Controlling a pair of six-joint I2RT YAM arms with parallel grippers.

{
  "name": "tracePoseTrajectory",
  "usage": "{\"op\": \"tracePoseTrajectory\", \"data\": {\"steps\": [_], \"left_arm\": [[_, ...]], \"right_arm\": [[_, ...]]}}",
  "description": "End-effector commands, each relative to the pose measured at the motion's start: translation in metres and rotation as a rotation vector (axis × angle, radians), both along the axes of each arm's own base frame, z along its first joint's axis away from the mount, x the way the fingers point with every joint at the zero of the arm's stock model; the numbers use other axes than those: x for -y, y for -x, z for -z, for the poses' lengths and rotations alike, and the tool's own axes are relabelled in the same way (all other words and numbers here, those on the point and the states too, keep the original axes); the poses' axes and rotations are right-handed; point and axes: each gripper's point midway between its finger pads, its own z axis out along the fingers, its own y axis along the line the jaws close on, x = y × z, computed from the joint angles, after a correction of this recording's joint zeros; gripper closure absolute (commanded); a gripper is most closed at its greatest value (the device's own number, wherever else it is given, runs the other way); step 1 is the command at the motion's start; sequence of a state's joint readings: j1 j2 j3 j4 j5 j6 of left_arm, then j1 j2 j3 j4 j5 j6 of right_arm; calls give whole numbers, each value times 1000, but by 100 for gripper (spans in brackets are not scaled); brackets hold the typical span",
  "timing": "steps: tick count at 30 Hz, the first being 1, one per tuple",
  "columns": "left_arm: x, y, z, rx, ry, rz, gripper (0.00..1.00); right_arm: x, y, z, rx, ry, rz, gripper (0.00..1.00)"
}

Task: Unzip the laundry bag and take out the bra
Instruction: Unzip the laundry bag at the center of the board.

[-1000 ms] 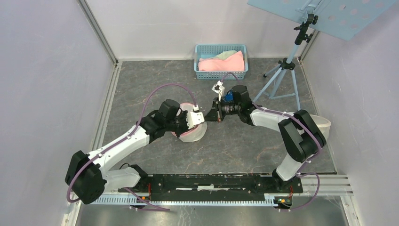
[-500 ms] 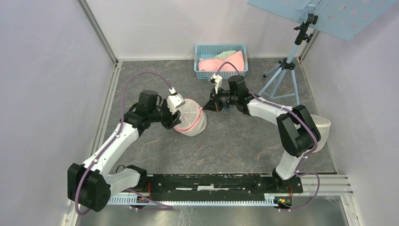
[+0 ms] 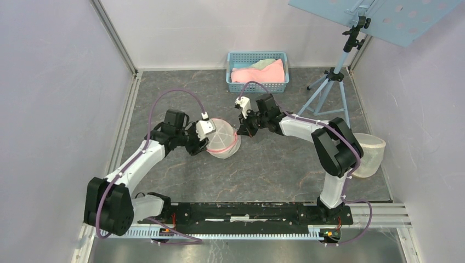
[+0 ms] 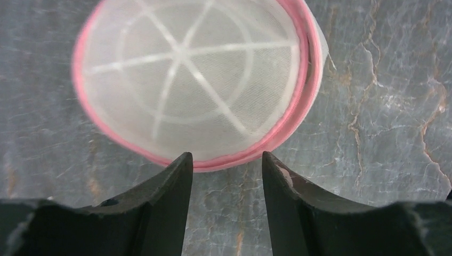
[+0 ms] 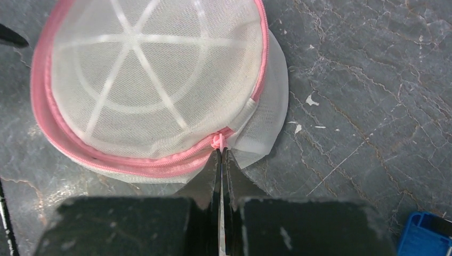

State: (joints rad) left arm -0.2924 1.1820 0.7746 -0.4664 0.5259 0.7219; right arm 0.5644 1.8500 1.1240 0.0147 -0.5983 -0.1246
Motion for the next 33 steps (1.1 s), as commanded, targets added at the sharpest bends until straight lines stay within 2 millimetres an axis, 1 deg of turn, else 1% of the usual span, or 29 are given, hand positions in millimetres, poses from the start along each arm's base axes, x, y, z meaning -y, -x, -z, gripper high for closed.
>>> {"op": "tracePoseTrajectory", "data": {"steps": [1, 5, 6, 9, 11, 13, 15, 16, 18, 20, 21, 24, 25, 26, 27, 30, 32, 33], "left_arm": [[11, -7, 14, 101, -62, 115, 40], [27, 3, 26, 148, -123, 184, 34], [28, 4, 29, 163, -144, 194, 33], [36, 11, 34, 197, -185, 212, 32], [38, 13, 33, 204, -189, 209, 32], [37, 17, 31, 186, -186, 181, 32], [35, 25, 26, 143, -177, 171, 31], [35, 32, 23, 109, -161, 172, 31], [37, 47, 12, 55, -112, 177, 30], [39, 55, 0, 33, -65, 170, 29], [40, 57, -7, 34, -45, 157, 29], [39, 52, -19, 40, -19, 103, 28], [38, 47, -22, 43, -12, 79, 27], [39, 40, -26, 54, -7, 56, 27], [39, 34, -28, 65, -6, 36, 26], [42, 16, -31, 102, -20, 6, 25], [42, 3, -29, 133, -40, -7, 24], [43, -1, -28, 142, -49, -3, 23]], "right_arm": [[-6, -11, 0, 69, 29, -16, 100], [-8, -10, 3, 71, 31, -21, 100], [-9, -10, 4, 72, 32, -22, 100], [-10, -8, 6, 67, 32, -29, 100], [-11, -6, 6, 63, 33, -34, 98], [-12, -5, 3, 57, 27, -46, 86], [-11, -1, -4, 44, 32, -67, 77], [-11, 0, -11, 45, 26, -75, 73], [-10, 1, -27, 56, 9, -80, 61], [-7, 0, -44, 69, -9, -68, 48], [-4, 1, -51, 71, -21, -59, 43], [8, -2, -67, 53, -52, -3, 33], [13, -2, -68, 32, -62, 24, 30], [18, 0, -69, 6, -72, 46, 22], [21, 3, -68, -15, -85, 58, 19], [24, 22, -64, -97, -130, 73, 19], [21, 37, -58, -177, -166, 75, 22], [18, 41, -56, -200, -180, 72, 23]]}}
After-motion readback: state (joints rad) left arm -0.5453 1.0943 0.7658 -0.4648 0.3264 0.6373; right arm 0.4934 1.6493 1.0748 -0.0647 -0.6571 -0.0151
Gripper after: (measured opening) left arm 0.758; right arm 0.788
